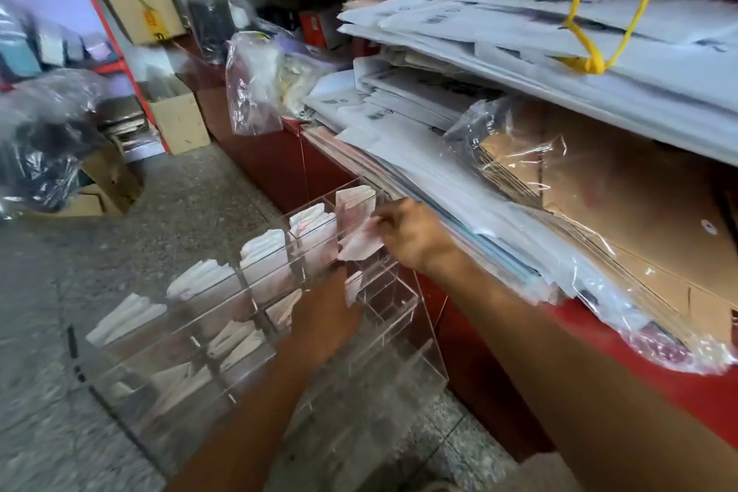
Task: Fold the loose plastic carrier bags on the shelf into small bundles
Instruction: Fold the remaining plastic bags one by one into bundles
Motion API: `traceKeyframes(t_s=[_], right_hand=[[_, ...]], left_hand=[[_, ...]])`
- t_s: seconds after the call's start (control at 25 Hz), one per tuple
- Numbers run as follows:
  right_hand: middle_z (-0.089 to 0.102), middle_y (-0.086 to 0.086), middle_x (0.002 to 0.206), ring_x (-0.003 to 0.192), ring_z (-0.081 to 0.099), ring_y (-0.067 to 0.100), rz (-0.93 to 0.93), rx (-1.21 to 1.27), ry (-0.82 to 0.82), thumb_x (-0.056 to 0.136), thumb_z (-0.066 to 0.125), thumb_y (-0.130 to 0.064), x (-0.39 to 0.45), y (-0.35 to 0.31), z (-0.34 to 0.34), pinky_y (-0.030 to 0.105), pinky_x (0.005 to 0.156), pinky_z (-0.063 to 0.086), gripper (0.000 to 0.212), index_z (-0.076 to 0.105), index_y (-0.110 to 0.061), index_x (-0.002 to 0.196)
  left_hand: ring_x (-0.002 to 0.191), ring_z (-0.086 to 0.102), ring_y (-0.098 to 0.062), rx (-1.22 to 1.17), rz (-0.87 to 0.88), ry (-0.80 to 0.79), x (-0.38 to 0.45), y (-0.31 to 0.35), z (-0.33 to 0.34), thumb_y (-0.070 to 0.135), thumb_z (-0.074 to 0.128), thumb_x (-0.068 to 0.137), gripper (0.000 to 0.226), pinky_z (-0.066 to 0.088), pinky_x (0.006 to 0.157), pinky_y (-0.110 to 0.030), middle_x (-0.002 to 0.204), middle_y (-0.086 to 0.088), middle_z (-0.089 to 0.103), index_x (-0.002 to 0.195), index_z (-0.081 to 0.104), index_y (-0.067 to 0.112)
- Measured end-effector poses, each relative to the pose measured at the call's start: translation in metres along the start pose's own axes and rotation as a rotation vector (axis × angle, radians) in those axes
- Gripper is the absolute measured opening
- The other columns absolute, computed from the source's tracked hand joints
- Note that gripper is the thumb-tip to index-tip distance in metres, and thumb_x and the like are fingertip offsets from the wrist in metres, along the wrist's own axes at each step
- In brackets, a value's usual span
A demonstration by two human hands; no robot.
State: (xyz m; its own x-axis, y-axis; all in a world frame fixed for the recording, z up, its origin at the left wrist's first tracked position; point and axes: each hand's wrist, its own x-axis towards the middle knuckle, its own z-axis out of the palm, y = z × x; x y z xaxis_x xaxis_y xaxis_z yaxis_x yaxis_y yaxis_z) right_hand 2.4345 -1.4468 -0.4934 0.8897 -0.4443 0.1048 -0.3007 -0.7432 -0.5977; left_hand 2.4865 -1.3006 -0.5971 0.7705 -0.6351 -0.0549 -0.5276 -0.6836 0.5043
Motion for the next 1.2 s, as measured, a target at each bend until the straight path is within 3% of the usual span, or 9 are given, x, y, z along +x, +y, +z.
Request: traceKeyframes(t_s=[0.12,0.24,0.36,0.52,0.72,0.92,1.0,1.08,1.2], right_hand=[[0.070,0.009,0.110,0.100,0.065,0.025,-0.138,-0.185,-0.123,0.092,0.053,-0.014,0.010,-0.004,0.034,0.032,0.092,0.048,0.026,0.070,-0.021,0.111],[0.064,0.009,0.119,0.111,0.061,0.027,-0.212,-0.415,-0.286,0.091,0.057,-0.018,0.009,-0.007,0.063,0.036,0.089,0.049,0.028,0.062,-0.019,0.119],[0.057,0.006,0.134,0.121,0.056,0.025,-0.235,-0.290,-0.340,0.090,0.063,-0.023,-0.001,-0.009,0.058,0.039,0.100,0.046,0.046,0.050,-0.023,0.134],[0.063,-0.002,0.121,0.112,0.059,0.018,-0.187,-0.261,-0.253,0.094,0.058,-0.028,-0.029,0.015,0.008,0.031,0.094,0.044,0.029,0.057,-0.025,0.122],[0.070,-0.002,0.106,0.093,0.065,0.018,-0.069,-0.223,0.057,0.090,0.059,-0.022,-0.144,0.070,-0.086,0.029,0.082,0.051,0.021,0.067,-0.022,0.110],[0.067,-0.016,0.076,0.062,0.060,-0.004,0.222,-0.239,0.445,0.087,0.062,-0.022,-0.313,0.130,-0.169,0.022,0.059,0.047,0.014,0.067,-0.031,0.097],[0.070,-0.010,0.082,0.073,0.066,0.007,0.522,-0.338,0.624,0.087,0.063,-0.021,-0.366,0.168,-0.200,0.028,0.065,0.049,0.013,0.069,-0.029,0.095],[0.069,-0.006,0.115,0.104,0.064,0.021,0.837,-0.448,0.498,0.090,0.060,-0.030,-0.411,0.199,-0.222,0.034,0.084,0.048,0.023,0.065,-0.026,0.112],[0.057,-0.012,0.133,0.119,0.054,0.019,0.966,-0.500,0.240,0.091,0.055,-0.050,-0.462,0.209,-0.219,0.038,0.096,0.038,0.042,0.053,-0.034,0.130]], left_hand=[[0.111,0.059,-0.025,0.120,0.056,0.051,-0.010,-0.001,0.011,0.033,0.057,0.089,0.062,0.049,0.080,-0.035,0.132,-0.003,0.055,0.145,0.033,0.023],[0.108,0.059,-0.023,0.108,0.095,0.075,-0.012,-0.004,0.021,0.029,0.056,0.088,0.059,0.051,0.077,-0.034,0.133,-0.006,0.054,0.142,0.038,0.018],[0.117,0.055,-0.023,0.106,0.049,0.083,-0.011,-0.002,0.020,0.032,0.058,0.090,0.052,0.048,0.083,-0.033,0.136,-0.004,0.052,0.139,0.044,0.018],[0.120,0.053,-0.029,-0.004,0.159,0.126,-0.021,0.005,0.021,0.020,0.065,0.085,0.059,0.051,0.090,-0.040,0.139,-0.007,0.050,0.141,0.048,0.016],[0.107,0.061,-0.025,-0.085,0.638,0.161,-0.040,0.083,0.026,0.027,0.047,0.085,0.040,0.049,0.093,-0.037,0.121,-0.002,0.063,0.119,0.064,0.014],[0.096,0.060,-0.009,-0.184,0.946,0.036,-0.082,0.221,0.022,0.028,0.057,0.082,0.030,0.048,0.087,-0.026,0.107,0.011,0.068,0.109,0.068,0.023],[0.096,0.058,-0.006,-0.164,1.096,-0.054,-0.107,0.275,0.032,0.029,0.057,0.083,0.027,0.046,0.085,-0.024,0.106,0.015,0.067,0.107,0.068,0.026],[0.101,0.058,-0.008,-0.112,1.240,-0.161,-0.129,0.320,0.050,0.029,0.055,0.088,0.025,0.046,0.091,-0.026,0.111,0.016,0.065,0.111,0.066,0.027],[0.107,0.054,-0.012,-0.033,1.380,-0.272,-0.159,0.370,0.085,0.025,0.052,0.095,0.028,0.039,0.100,-0.027,0.122,0.010,0.062,0.121,0.063,0.023]])
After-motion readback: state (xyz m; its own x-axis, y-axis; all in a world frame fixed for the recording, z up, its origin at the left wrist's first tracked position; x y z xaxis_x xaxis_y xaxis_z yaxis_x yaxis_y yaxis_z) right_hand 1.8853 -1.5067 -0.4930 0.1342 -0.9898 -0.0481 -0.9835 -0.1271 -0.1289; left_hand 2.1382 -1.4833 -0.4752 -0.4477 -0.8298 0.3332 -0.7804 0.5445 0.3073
